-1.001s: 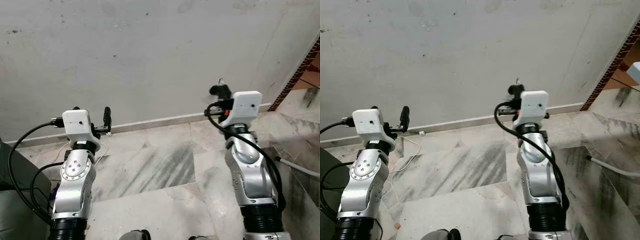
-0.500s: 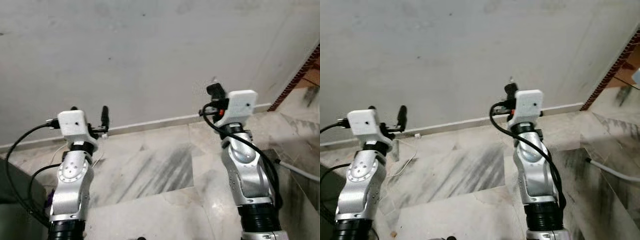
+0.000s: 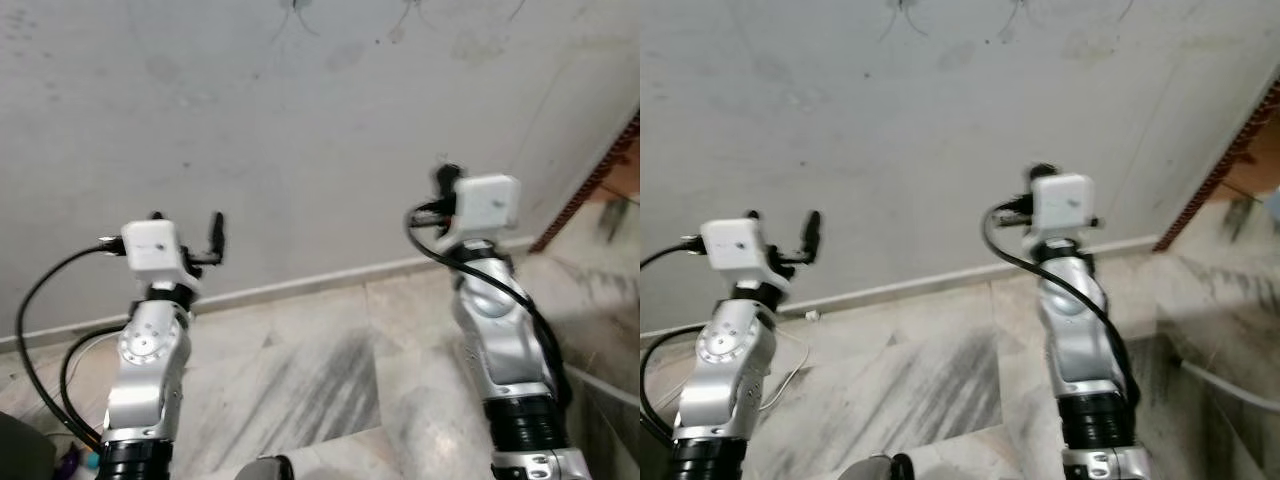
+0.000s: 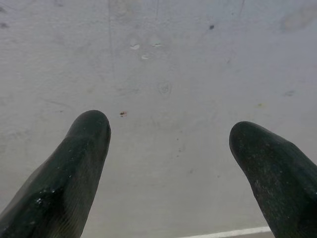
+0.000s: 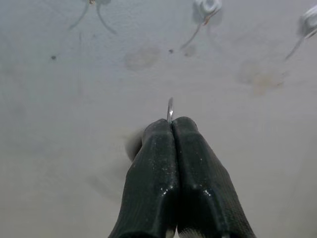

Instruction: Hang keys on a hook

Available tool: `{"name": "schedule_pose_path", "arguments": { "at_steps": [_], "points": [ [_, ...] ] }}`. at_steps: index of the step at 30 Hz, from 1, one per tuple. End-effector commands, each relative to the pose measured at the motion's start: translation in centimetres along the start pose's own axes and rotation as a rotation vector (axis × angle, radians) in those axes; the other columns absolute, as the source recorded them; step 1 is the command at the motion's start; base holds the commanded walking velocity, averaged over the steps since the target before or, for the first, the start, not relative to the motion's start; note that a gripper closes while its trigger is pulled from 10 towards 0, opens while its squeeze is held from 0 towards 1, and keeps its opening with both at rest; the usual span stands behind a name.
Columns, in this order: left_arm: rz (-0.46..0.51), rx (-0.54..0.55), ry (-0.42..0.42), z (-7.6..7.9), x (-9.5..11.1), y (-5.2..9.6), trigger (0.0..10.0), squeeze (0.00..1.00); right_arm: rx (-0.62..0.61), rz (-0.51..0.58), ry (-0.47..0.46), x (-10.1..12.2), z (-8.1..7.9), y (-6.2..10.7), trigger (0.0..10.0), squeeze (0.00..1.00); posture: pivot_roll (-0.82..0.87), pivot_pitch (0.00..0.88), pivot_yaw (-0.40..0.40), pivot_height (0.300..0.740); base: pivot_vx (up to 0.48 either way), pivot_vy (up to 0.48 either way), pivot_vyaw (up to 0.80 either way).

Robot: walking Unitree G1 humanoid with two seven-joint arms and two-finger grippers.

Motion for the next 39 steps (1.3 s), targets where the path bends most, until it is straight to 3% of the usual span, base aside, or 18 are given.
{"name": "schedule_pose_path", "arguments": {
  "at_steps": [1, 4, 6, 8, 18, 27, 31, 39],
  "points": [
    [-0.007, -0.001, 0.004, 0.1, -0.2, 0.2, 10.0, 0.00, 0.005, 0.022, -0.064, 0.3, 0.4, 0.0, 10.0, 0.00, 0.01, 0.160, 0.039, 0.740, 0.480, 0.000, 0.00],
    [-0.008, 0.000, 0.003, 0.2, -0.2, 0.2, 10.0, 0.00, 0.073, 0.082, -0.109, 0.9, -0.4, 0.1, 10.0, 0.00, 0.01, 0.160, 0.038, 0.740, 0.480, 0.000, 0.00],
    [-0.008, 0.000, 0.002, 0.2, -0.2, 0.2, 10.0, 0.00, 0.106, 0.006, -0.184, -0.1, -1.0, 0.2, 10.0, 0.00, 0.01, 0.159, 0.039, 0.740, 0.480, 0.000, 0.00],
    [-0.009, 0.002, 0.002, 0.1, -0.2, 0.2, 10.0, 0.00, 0.097, 0.000, -0.137, -0.3, -1.1, 0.2, 10.0, 0.00, 0.01, 0.159, 0.039, 0.740, 0.480, 0.000, 0.00],
    [-0.014, 0.004, -0.003, 0.1, -0.3, 0.2, 10.0, 0.00, 0.113, 0.025, -0.121, -0.1, -1.0, 0.2, 10.0, 0.00, 0.01, 0.159, 0.039, 0.740, 0.480, 0.000, 0.00],
    [-0.025, 0.008, -0.002, 0.1, -0.5, 0.2, 10.0, 0.00, 0.114, 0.028, -0.125, -0.1, -1.0, 0.2, 10.0, 0.00, 0.01, 0.162, 0.037, 0.740, 0.437, 0.000, 0.78],
    [-0.029, 0.037, -0.011, -0.2, -0.6, 0.3, 10.0, 0.00, 0.121, 0.038, -0.131, 0.0, -1.0, 0.3, 10.0, 0.00, 0.01, 0.162, 0.035, 0.740, 0.142, 0.000, 0.80],
    [-0.027, 0.007, -0.021, 0.8, -0.7, 0.8, 10.0, 0.00, 0.117, 0.042, -0.153, 0.0, -0.7, 0.3, 10.0, 0.00, 0.01, 0.162, 0.033, 0.740, 0.000, 0.000, 0.00]
  ]
}}
Point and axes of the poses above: a point about 5 cm out from each wrist's last joint towards the gripper, its own y axis pointing back from the gripper into the wrist, its own x axis along the axis of the wrist's last joint, z = x × y, the point moved 5 cm from there along -y, pointing out of the wrist towards the gripper, and after that the axes turned 7 degrees about -y, right-handed, at the moved point
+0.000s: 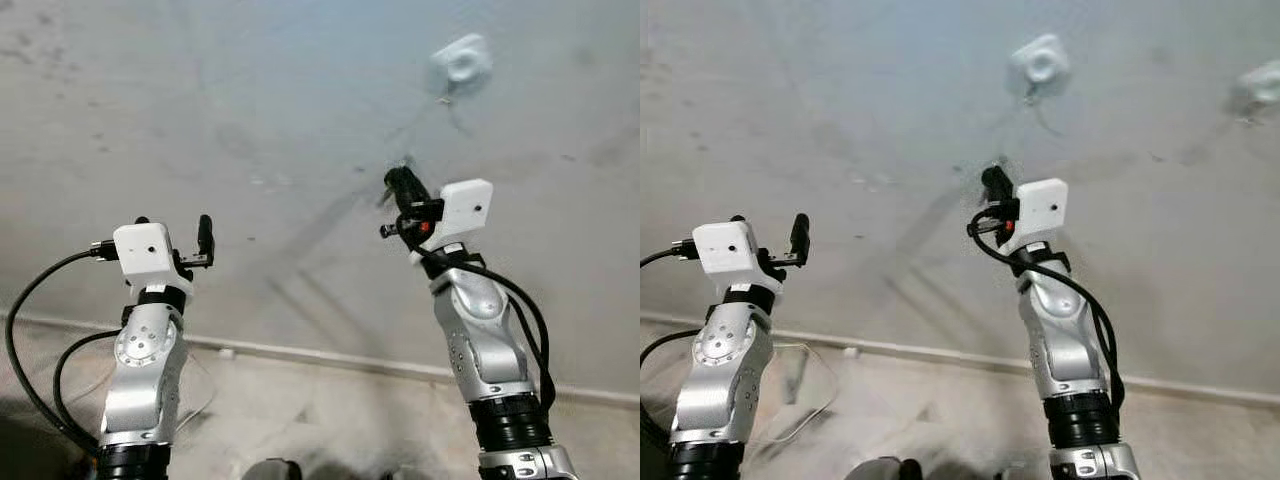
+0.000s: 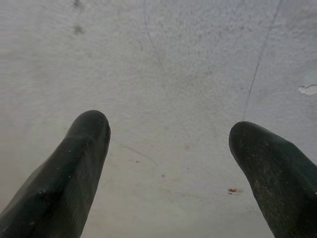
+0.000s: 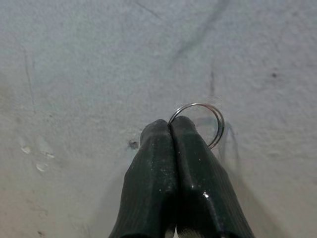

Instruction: Hang keys on a hook

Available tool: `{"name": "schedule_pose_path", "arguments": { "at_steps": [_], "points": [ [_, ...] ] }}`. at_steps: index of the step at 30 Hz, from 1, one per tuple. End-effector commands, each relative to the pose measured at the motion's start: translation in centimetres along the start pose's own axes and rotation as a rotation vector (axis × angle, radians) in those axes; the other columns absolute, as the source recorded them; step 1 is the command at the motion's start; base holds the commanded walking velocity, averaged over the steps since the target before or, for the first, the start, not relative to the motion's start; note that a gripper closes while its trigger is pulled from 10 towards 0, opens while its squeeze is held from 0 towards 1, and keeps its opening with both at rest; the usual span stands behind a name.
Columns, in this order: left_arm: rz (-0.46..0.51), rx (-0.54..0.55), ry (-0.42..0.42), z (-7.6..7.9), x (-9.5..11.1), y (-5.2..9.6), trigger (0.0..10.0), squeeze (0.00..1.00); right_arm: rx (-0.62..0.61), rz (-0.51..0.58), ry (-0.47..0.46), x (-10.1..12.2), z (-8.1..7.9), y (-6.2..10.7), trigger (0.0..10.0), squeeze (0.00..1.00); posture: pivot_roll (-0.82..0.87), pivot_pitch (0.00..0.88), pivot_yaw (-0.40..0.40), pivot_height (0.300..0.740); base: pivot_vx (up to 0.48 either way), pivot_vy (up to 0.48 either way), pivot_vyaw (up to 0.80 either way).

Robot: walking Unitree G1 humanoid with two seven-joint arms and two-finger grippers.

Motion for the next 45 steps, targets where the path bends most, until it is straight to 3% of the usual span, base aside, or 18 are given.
{"name": "schedule_pose_path", "arguments": {
  "at_steps": [1, 7, 14, 17, 23, 29, 34, 35, 45],
  "points": [
    [0.002, -0.019, -0.022, 0.4, 0.0, 0.3, 10.0, 0.00, -0.034, 0.009, -0.020, 0.1, 0.8, 0.3, 10.0, 0.00, 0.01, 0.162, 0.033, 0.740, 0.000, 0.000, 0.00],
    [-0.004, -0.038, -0.018, 0.8, -0.2, 0.5, 10.0, 0.00, -0.040, 0.021, -0.022, 0.2, 0.6, 0.5, 10.0, 0.00, 0.01, 0.164, 0.031, 0.740, 0.000, 0.000, 0.00],
    [-0.048, -0.084, -0.019, 1.4, -1.7, 1.6, 10.0, 0.00, -0.028, 0.049, -0.054, 0.7, 0.3, 0.5, 10.0, 0.00, 0.02, 0.174, 0.020, 0.740, 0.000, 0.000, 0.00],
    [-0.082, -0.097, -0.034, 1.4, -2.9, 2.5, 10.0, 0.00, -0.018, 0.057, -0.085, 0.9, 0.5, 0.3, 10.0, 0.00, 0.03, 0.183, 0.016, 0.740, 0.000, 0.000, 0.00],
    [-0.145, -0.122, -0.062, 1.3, -4.8, 4.4, 10.0, 0.00, 0.081, 0.028, -0.150, 0.6, -0.8, 0.2, 10.0, 0.00, 0.05, 0.202, 0.020, 0.740, 0.000, 0.000, 0.00],
    [-0.153, -0.132, -0.069, 1.3, -5.0, 4.8, 10.0, 0.00, 0.266, 0.068, -0.146, 2.5, -2.6, 0.6, 10.0, 0.00, 0.05, 0.205, 0.028, 0.740, 0.000, 0.000, 0.00],
    [-0.150, -0.149, -0.073, 1.5, -4.9, 4.6, 10.0, 0.00, 0.329, 0.111, -0.184, 4.4, -2.2, 0.4, 10.0, 0.00, 0.05, 0.205, 0.037, 0.740, 0.000, 0.000, 0.00],
    [-0.154, -0.162, -0.077, 1.6, -5.1, 4.6, 10.0, 0.00, 0.352, 0.131, -0.231, 5.1, -2.0, 0.3, 10.0, 0.00, 0.05, 0.203, 0.041, 0.740, 0.000, 0.000, 0.00],
    [-0.169, -0.204, -0.071, 2.2, -5.4, 4.7, 10.0, 0.00, 0.409, 0.158, -0.342, 6.2, -1.2, 0.6, 10.0, 0.00, 0.05, 0.198, 0.061, 0.740, 0.000, 0.000, 0.00]
  ]
}}
Point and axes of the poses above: a point about 5 cm out from each wrist's last joint towards the gripper, its own y axis pointing back from the gripper into the wrist, its own x axis along the axis of the wrist's last joint, z = x × y, the point moved 5 cm from there along -y, pointing out of the wrist towards the gripper, and after that the axes turned 7 degrees about -y, right-handed, at the moved point
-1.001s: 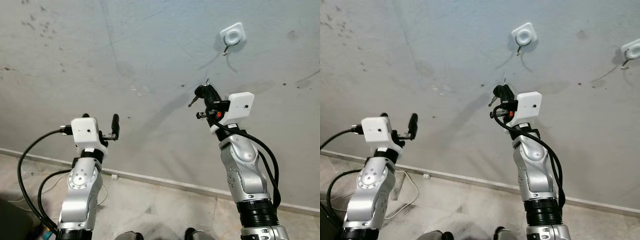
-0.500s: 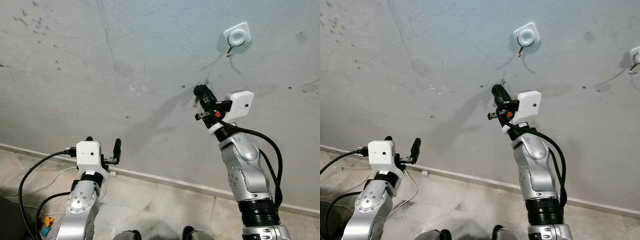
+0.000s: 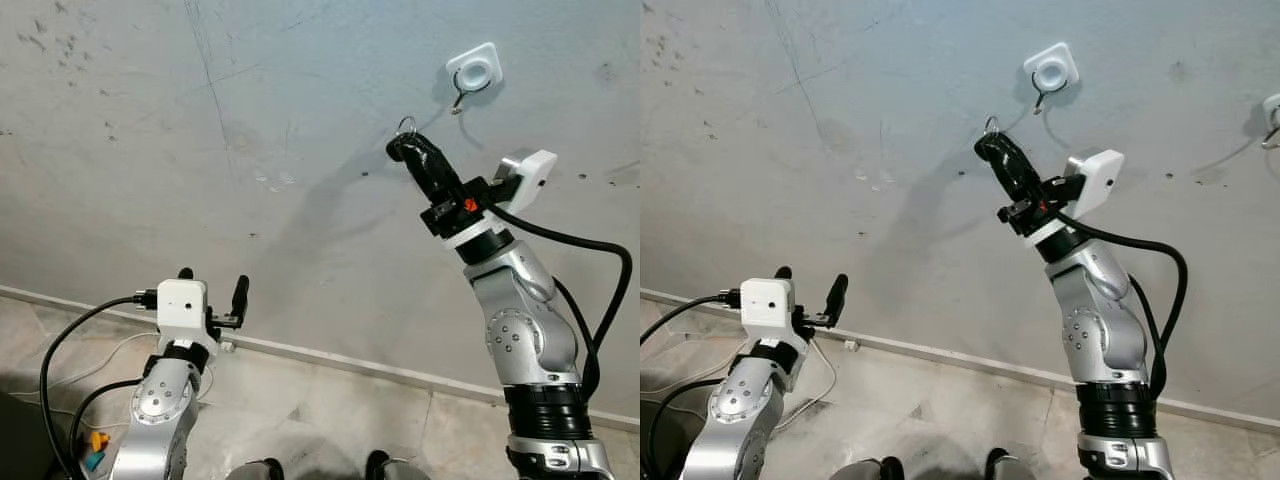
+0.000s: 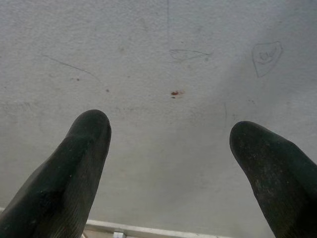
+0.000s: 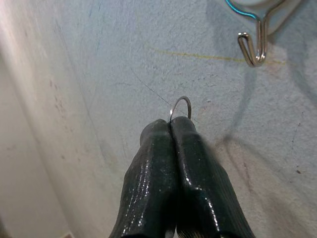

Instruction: Hang keys on a hook

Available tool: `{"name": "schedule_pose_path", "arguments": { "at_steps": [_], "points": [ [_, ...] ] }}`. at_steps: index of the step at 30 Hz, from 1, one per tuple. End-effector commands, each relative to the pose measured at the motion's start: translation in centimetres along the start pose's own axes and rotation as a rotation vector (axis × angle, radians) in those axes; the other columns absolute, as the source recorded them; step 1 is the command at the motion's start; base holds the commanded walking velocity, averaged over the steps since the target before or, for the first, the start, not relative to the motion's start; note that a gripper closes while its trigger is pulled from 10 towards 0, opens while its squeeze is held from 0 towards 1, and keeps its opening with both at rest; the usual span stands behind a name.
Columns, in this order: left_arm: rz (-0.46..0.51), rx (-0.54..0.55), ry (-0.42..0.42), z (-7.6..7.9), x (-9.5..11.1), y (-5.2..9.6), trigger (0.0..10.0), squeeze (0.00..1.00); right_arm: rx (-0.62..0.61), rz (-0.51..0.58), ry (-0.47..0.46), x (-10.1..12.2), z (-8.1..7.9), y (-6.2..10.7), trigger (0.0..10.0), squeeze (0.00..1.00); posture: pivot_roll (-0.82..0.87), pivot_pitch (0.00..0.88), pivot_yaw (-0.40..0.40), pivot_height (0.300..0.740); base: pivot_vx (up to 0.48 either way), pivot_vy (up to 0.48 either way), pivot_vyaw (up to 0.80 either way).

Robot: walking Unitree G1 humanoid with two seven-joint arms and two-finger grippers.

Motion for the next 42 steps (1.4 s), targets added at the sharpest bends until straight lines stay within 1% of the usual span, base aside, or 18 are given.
{"name": "schedule_pose_path", "arguments": {
  "at_steps": [1, 5, 7, 9, 12, 20, 25, 26, 27, 31, 33, 35, 42],
  "points": [
    [-0.029, -0.016, -0.006, 0.0, -0.7, 0.2, 10.0, 0.00, 0.045, 0.024, 0.000, 1.0, -0.6, -0.1, 10.0, 0.00, 0.05, 0.198, 0.061, 0.740, 0.000, 0.000, 0.00],
    [-0.029, -0.018, -0.007, -0.1, -0.6, 0.1, 10.0, 0.00, 0.055, 0.024, -0.004, 1.3, -0.7, -0.2, 10.0, 0.00, 0.04, 0.197, 0.066, 0.740, 0.000, 0.000, 0.00],
    [-0.028, -0.023, -0.008, 0.0, -0.6, 0.0, 10.0, 0.00, -0.027, 0.001, 0.089, 1.3, 0.3, -0.3, 10.0, 0.00, 0.04, 0.195, 0.068, 0.740, 0.000, 0.000, 0.00],
    [-0.027, -0.025, -0.007, 0.0, -0.6, -0.1, 10.0, 0.00, -0.033, 0.002, 0.085, 1.3, 0.4, -0.3, 10.0, 0.00, 0.03, 0.193, 0.069, 0.740, 0.000, 0.000, 0.00],
    [-0.023, -0.032, -0.004, 0.3, -0.5, -0.3, 10.0, 0.00, -0.046, -0.008, 0.126, 1.2, 0.5, 0.0, 10.0, 0.00, 0.03, 0.192, 0.070, 0.740, 0.000, 0.000, 0.00],
    [-0.019, -0.043, 0.000, 0.6, -0.4, -0.7, 10.0, 0.00, -0.088, -0.011, 0.189, 1.3, 0.9, 0.4, 10.0, 0.00, 0.01, 0.186, 0.073, 0.740, 0.000, 0.000, 0.75],
    [-0.017, -0.047, 0.003, 0.8, -0.4, -0.9, 10.0, 0.00, -0.103, -0.012, 0.190, 1.3, 1.3, 0.5, 10.0, 0.00, 0.01, 0.182, 0.068, 0.740, 0.000, 0.000, 0.80],
    [-0.017, -0.047, 0.003, 0.8, -0.4, -0.9, 10.0, 0.00, -0.104, -0.012, 0.188, 1.3, 1.3, 0.5, 10.0, 0.00, 0.01, 0.182, 0.068, 0.740, 0.000, 0.000, 0.00],
    [-0.016, -0.046, 0.004, 0.8, -0.4, -0.9, 10.0, 0.00, -0.113, -0.004, 0.168, 1.4, 1.5, 0.6, 10.0, 0.00, 0.01, 0.181, 0.066, 0.740, 0.000, 0.000, 0.00],
    [-0.015, -0.039, 0.008, 0.7, -0.4, -0.9, 10.0, 0.00, -0.128, -0.012, 0.210, 1.3, 1.7, 0.6, 10.0, 0.00, 0.01, 0.178, 0.063, 0.740, 0.000, 0.000, 0.00],
    [-0.015, -0.038, 0.008, 0.7, -0.4, -0.9, 10.0, 0.00, -0.133, -0.019, 0.201, 1.1, 1.8, 0.6, 10.0, 0.00, 0.01, 0.177, 0.062, 0.740, 0.000, 0.000, 0.00],
    [-0.014, -0.034, 0.009, 0.7, -0.4, -1.0, 10.0, 0.00, -0.165, -0.028, 0.145, 0.7, 2.1, 0.5, 10.0, 0.00, 0.01, 0.176, 0.060, 0.740, 0.000, 0.000, -0.43],
    [-0.015, -0.032, 0.012, 0.7, -0.4, -1.1, 10.0, 0.00, -0.181, -0.037, 0.174, 0.4, 2.2, 0.6, 10.0, 0.00, 0.01, 0.174, 0.059, 0.740, 0.000, 0.000, -0.13]
  ]
}}
Point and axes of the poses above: a point about 5 cm out from each wrist's last joint towards the gripper, its own y axis pointing back from the gripper into the wrist, its own x axis along the axis of the wrist's last joint, z = x × y, the point moved 5 cm from there along -y, pointing out of the wrist towards the gripper, and after that the axes turned 7 degrees about -y, right-handed, at the moved point
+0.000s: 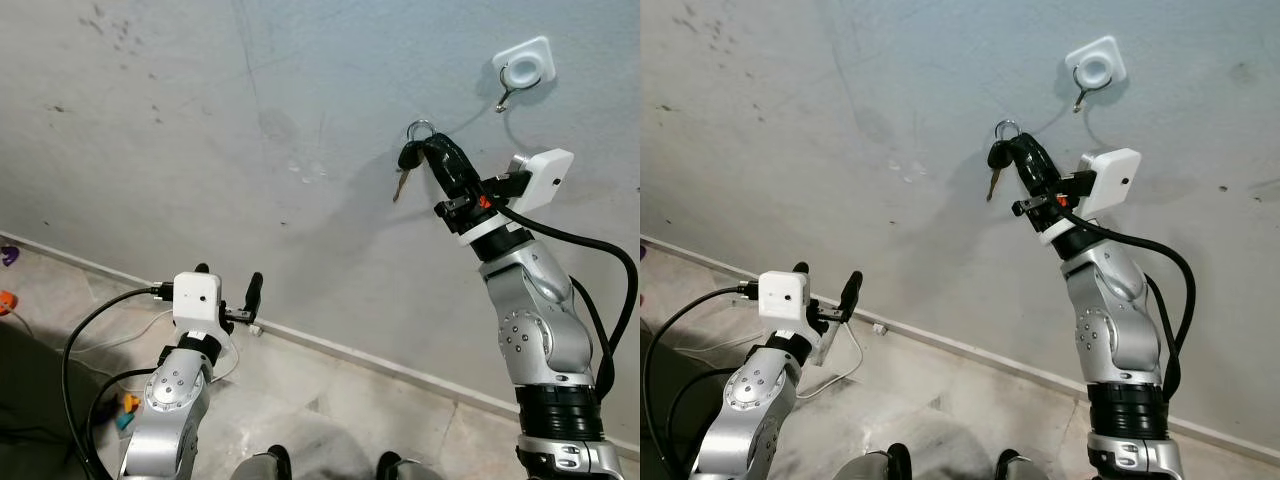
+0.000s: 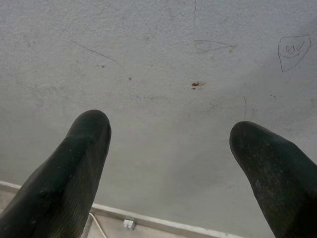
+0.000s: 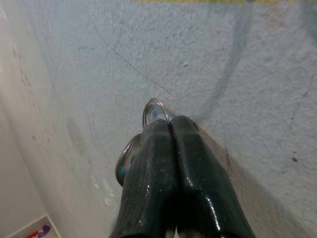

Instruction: Hang keys on a hook

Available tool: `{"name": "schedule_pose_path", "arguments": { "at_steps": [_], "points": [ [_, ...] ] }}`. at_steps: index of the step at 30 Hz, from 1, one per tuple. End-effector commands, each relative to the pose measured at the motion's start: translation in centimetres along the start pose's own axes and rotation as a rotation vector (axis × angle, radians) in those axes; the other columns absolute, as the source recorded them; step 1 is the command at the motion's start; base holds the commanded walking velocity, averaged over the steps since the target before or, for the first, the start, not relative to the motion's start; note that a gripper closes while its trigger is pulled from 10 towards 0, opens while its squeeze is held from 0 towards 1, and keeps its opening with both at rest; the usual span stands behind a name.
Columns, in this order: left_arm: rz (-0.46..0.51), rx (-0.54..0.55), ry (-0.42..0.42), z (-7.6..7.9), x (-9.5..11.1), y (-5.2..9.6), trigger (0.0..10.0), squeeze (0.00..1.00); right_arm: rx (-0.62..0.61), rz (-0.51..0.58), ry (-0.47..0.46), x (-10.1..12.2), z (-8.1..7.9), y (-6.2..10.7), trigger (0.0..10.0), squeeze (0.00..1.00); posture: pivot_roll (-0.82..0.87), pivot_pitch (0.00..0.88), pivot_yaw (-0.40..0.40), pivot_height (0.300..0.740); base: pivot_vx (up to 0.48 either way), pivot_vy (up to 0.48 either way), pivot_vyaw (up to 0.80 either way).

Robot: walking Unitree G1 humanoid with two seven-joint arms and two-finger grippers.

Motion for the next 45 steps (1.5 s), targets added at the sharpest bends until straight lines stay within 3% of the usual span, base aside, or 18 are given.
{"name": "schedule_pose_path", "arguments": {
  "at_steps": [1, 12, 32, 45],
  "points": [
    [-0.024, 0.005, -0.003, -0.3, -0.8, 0.2, 10.0, 0.00, -0.011, -0.013, 0.002, -0.3, 0.0, -0.1, 10.0, 0.00, 0.01, 0.174, 0.059, 0.740, 0.000, 0.000, 0.00],
    [-0.020, 0.002, 0.001, -0.1, -0.7, 0.1, 10.0, 0.00, -0.007, -0.020, -0.010, -0.3, 0.0, -0.2, 10.0, 0.00, 0.00, 0.170, 0.056, 0.740, 0.000, 0.000, -0.80],
    [-0.012, -0.017, 0.002, 0.2, -0.6, 0.0, 10.0, 0.00, 0.048, -0.072, 0.013, -1.6, -1.4, 0.2, 10.0, 0.00, 0.00, 0.166, 0.055, 0.740, 0.000, 0.000, -0.80],
    [-0.012, -0.051, -0.004, 0.8, -0.6, 0.1, 10.0, 0.00, 0.109, -0.089, -0.008, -2.4, -3.9, 0.8, 10.0, 0.00, -0.01, 0.159, 0.052, 0.740, 0.000, 0.000, -0.80]
  ]
}}
Point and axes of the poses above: a point about 5 cm out from each wrist's last joint towards the gripper, its own y axis pointing back from the gripper into the wrist, its own x axis along the axis of the wrist's last joint, z = x × y, the point moved 5 cm from there along -y, pointing out of the wrist towards the gripper, and after that the axes turned 7 degrees about -y, right-handed, at the moved point
